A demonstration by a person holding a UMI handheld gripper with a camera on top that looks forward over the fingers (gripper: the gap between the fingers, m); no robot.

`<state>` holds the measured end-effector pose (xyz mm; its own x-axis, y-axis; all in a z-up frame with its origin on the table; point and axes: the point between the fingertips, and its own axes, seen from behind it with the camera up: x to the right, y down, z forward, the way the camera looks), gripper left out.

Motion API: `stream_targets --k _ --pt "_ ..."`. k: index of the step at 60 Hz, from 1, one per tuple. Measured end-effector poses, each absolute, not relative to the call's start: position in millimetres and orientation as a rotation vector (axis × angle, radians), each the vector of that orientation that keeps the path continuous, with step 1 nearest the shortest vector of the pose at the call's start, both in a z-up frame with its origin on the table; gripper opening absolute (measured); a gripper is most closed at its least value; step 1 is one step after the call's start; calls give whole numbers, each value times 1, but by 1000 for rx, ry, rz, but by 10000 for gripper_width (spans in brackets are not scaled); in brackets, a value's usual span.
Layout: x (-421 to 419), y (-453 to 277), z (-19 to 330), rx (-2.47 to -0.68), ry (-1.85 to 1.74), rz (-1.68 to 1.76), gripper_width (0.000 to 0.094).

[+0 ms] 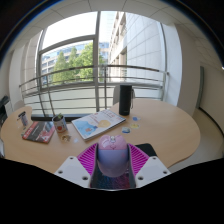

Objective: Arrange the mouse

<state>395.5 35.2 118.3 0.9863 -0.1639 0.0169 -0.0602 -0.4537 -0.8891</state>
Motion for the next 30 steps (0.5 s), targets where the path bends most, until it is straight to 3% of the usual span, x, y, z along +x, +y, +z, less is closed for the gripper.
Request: stream_targets --k 7,14,19,25,30 --pt "432 41 37 -2188 194 -113 439" --pt "442 35 -4 -2268 198 -77 532" --pt "442 32 -1 -2245 186 -83 597" --pt "439 24 19 -2232 161 -96 862" --pt "433 10 42 -2208 149 -108 841"
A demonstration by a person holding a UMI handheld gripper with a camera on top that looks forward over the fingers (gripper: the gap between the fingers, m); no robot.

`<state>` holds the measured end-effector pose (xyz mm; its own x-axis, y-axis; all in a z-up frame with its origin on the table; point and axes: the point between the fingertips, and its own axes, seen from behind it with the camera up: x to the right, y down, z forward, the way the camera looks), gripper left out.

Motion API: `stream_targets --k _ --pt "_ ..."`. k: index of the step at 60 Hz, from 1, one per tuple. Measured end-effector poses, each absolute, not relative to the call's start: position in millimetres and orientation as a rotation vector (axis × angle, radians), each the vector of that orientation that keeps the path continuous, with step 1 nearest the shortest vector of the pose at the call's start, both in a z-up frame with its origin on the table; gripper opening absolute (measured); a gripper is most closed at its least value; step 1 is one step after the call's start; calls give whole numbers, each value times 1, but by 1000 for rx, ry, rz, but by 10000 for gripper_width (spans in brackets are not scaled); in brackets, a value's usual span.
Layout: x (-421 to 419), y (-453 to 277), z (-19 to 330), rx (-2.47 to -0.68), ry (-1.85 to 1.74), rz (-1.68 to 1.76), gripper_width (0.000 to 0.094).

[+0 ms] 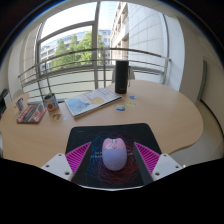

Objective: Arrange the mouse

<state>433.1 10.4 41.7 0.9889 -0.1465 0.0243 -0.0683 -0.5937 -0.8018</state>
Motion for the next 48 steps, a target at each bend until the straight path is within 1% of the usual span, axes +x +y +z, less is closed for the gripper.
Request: stream_targets --k 14,24,29,37,47,48 --pt "412 -68 127 -2132 142 -171 849" --pt "395 -135 170 -2109 123 -206 848" --pt "389 -162 184 -2100 115 -217 847" --pt "384 -191 197 -2085 95 -232 848" --pt "376 -208 199 -2090 83 -239 846" --pt "374 -205 195 -2089 86 -237 847"
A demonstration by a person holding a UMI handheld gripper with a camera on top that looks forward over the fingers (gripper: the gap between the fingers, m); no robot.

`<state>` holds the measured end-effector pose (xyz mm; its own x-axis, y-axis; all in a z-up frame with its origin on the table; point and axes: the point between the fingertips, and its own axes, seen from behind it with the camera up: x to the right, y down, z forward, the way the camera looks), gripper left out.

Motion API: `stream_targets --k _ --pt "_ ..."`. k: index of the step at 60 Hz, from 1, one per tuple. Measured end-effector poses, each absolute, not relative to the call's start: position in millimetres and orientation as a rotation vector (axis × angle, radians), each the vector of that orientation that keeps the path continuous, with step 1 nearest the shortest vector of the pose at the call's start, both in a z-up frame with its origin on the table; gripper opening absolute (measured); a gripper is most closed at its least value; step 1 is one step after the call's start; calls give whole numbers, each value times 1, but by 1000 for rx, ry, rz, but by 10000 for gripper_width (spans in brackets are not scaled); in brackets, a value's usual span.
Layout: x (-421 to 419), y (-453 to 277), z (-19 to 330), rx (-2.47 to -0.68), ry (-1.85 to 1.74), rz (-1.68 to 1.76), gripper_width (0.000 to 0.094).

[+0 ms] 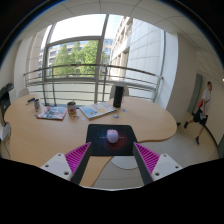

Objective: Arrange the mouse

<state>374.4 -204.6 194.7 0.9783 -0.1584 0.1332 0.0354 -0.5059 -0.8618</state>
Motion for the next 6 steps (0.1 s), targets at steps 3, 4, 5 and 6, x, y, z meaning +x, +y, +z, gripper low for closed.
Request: stream_targets --k 3,4,5,6 --pt "375 -206 195 -2094 85 -238 846" --pt "375 -206 195 -2096 81 -240 846" --pt "375 -206 195 -2097 79 -241 846" --pt "375 -206 196 -2096 77 -241 846"
